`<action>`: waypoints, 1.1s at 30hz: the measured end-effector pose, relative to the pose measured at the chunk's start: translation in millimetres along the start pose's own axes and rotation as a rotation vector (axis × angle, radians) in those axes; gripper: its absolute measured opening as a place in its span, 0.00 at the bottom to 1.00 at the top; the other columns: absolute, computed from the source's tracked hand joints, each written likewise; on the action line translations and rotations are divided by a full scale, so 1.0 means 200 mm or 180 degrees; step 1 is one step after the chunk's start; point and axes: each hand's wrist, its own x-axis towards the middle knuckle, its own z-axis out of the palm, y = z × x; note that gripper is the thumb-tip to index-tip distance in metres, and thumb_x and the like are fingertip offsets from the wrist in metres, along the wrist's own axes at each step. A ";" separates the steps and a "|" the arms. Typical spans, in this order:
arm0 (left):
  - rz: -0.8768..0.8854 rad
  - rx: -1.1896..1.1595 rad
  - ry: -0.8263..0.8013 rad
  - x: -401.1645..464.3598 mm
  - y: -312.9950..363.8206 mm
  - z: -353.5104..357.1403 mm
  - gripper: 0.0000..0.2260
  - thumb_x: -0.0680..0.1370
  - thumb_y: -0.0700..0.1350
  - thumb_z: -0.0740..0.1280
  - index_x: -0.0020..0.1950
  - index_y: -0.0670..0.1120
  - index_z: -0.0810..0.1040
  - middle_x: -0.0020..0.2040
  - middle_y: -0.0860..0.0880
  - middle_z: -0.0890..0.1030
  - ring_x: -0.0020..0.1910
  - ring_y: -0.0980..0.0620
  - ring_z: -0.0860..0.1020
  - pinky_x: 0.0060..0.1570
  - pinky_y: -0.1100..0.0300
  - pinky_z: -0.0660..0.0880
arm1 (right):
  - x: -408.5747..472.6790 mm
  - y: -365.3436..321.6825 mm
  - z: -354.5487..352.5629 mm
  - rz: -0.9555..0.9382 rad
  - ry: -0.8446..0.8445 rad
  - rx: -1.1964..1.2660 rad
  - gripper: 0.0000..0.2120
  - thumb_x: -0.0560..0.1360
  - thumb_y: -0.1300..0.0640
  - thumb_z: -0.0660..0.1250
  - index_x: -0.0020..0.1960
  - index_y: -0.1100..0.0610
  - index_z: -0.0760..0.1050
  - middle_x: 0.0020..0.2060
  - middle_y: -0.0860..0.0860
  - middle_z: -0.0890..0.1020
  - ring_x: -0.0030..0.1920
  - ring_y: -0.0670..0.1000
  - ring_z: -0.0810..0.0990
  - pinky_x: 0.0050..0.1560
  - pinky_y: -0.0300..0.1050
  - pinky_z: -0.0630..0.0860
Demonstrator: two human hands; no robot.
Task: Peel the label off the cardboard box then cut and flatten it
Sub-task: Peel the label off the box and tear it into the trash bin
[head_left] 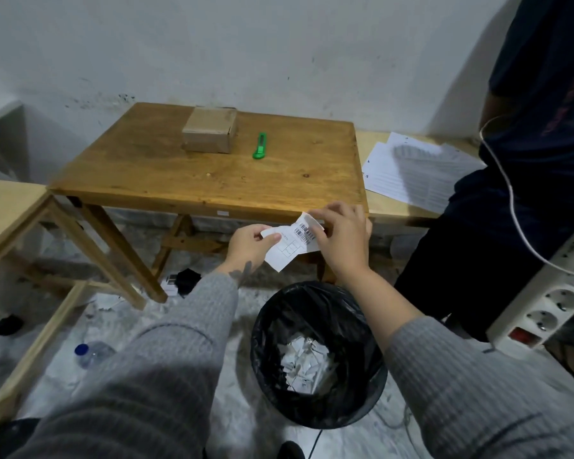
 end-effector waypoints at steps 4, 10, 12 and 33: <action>0.0214 -0.0097 -0.0103 0.01 0.02 0.02 0.02 0.77 0.43 0.68 0.46 0.49 0.81 0.45 0.47 0.84 0.47 0.47 0.82 0.49 0.50 0.77 | -0.05 0.01 0.03 -0.0309 -0.0076 -0.0402 0.14 0.73 0.44 0.67 0.57 0.46 0.80 0.56 0.41 0.79 0.59 0.49 0.68 0.60 0.46 0.54; 0.0129 -0.0411 -0.0132 0.03 0.03 0.02 0.04 0.78 0.43 0.66 0.51 0.46 0.80 0.46 0.48 0.84 0.46 0.50 0.82 0.46 0.58 0.77 | -0.02 0.00 0.07 0.0057 -0.0355 0.0100 0.21 0.71 0.44 0.70 0.62 0.47 0.76 0.64 0.45 0.73 0.65 0.48 0.66 0.71 0.51 0.55; 0.0001 -0.0587 -0.0055 0.04 0.04 0.01 0.05 0.79 0.44 0.66 0.53 0.46 0.80 0.47 0.48 0.84 0.45 0.52 0.82 0.41 0.62 0.76 | -0.02 -0.02 0.07 0.0467 -0.0274 0.0804 0.20 0.70 0.51 0.73 0.61 0.48 0.77 0.66 0.48 0.68 0.65 0.48 0.65 0.64 0.42 0.61; 0.0075 -0.0813 -0.0079 0.08 0.05 -0.07 0.02 0.78 0.43 0.68 0.49 0.49 0.79 0.46 0.50 0.84 0.49 0.49 0.82 0.53 0.54 0.77 | 0.06 -0.21 0.08 0.1588 -0.0436 0.2525 0.13 0.75 0.61 0.67 0.59 0.53 0.79 0.54 0.51 0.81 0.53 0.49 0.77 0.47 0.34 0.71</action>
